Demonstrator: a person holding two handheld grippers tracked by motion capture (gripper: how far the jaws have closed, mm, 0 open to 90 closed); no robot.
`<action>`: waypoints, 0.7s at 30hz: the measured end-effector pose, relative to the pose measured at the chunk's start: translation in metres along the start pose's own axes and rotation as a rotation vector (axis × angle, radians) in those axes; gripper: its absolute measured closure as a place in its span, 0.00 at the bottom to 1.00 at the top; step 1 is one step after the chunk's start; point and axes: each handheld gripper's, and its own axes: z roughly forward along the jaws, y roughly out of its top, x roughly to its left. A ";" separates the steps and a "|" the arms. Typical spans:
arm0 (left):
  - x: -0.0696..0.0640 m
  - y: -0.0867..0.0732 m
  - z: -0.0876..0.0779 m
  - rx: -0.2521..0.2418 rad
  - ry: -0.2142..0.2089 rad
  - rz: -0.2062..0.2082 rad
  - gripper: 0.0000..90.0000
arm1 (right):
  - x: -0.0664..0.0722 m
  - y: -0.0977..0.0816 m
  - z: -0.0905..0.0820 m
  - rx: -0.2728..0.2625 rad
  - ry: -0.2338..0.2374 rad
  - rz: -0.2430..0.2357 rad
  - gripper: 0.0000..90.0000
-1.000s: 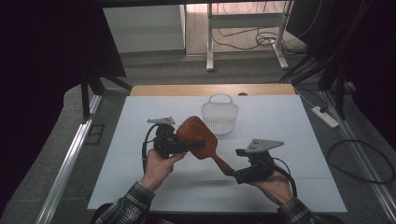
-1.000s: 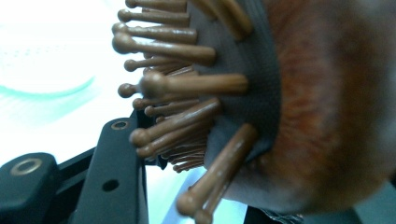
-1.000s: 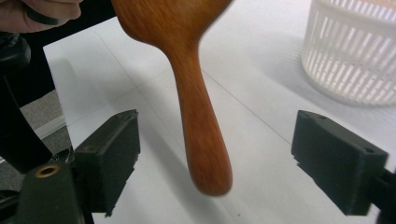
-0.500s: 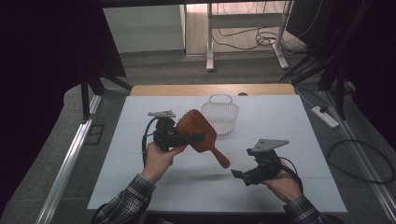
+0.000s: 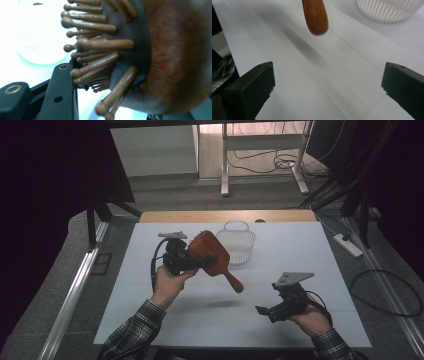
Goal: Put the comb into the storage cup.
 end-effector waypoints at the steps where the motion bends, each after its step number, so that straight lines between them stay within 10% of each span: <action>1: 0.001 0.001 0.000 -0.002 0.002 -0.003 0.57 | -0.001 -0.001 -0.001 0.003 -0.005 -0.005 0.00; 21: 0.012 0.030 -0.006 -0.030 0.021 -0.025 0.57 | -0.013 -0.023 -0.032 0.013 -0.072 0.051 0.00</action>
